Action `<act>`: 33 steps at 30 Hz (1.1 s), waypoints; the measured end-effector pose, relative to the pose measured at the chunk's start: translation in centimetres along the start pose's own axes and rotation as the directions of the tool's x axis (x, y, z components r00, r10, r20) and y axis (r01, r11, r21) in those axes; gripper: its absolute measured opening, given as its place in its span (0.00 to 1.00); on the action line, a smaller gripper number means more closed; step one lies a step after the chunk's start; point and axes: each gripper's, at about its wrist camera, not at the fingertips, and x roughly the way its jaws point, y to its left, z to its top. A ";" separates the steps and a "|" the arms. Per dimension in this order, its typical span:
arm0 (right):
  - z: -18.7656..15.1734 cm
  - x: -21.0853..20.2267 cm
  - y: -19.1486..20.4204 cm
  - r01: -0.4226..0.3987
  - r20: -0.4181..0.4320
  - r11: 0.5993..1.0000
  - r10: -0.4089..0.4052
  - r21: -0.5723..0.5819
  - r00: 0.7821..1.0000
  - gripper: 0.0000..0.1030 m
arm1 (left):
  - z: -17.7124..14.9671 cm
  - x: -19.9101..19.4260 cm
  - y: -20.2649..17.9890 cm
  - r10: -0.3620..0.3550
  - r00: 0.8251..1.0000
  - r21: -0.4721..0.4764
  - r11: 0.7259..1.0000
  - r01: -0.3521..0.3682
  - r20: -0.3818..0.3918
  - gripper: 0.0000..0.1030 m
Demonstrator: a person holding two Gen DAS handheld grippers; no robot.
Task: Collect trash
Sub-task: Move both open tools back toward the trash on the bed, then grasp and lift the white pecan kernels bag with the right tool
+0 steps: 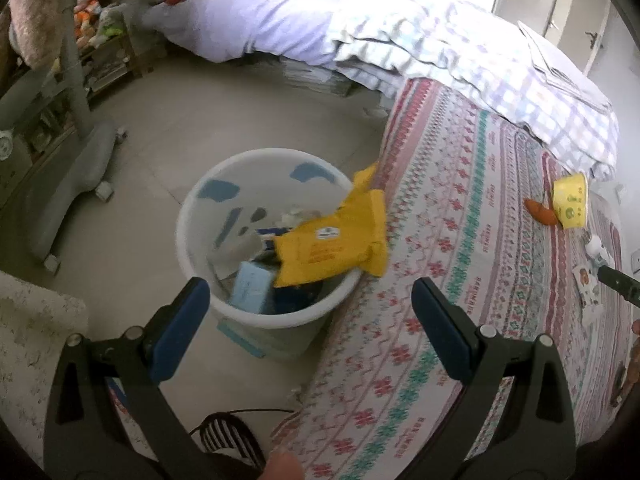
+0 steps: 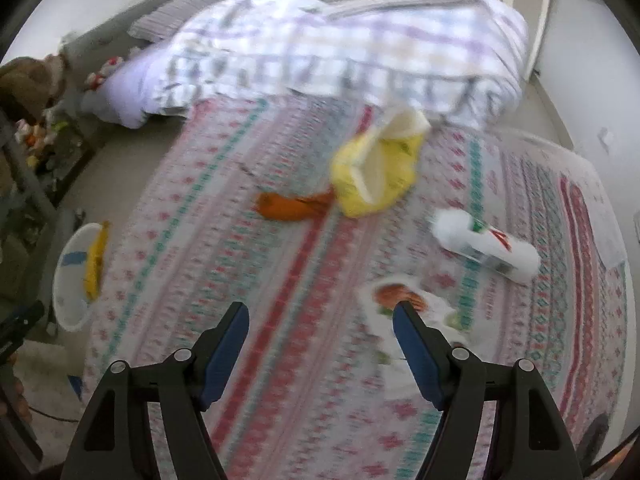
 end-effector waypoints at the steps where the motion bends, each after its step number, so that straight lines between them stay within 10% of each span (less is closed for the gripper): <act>1: 0.0 0.3 -0.6 0.009 -0.010 1.000 -0.008 0.004 1.000 0.74 | 0.0 0.1 -0.4 -0.001 1.000 0.009 1.000 0.001 -0.001 0.97; 22: -0.5 6.4 -5.7 0.075 -0.201 0.997 -0.066 0.034 0.977 0.78 | 0.3 2.0 -7.0 -0.012 0.999 0.118 0.993 0.017 -0.041 0.97; 33: -0.3 6.3 -6.8 -0.031 -0.236 0.997 0.046 0.067 0.971 0.79 | 0.4 3.0 -11.1 -0.026 0.998 0.178 0.983 0.036 -0.055 0.97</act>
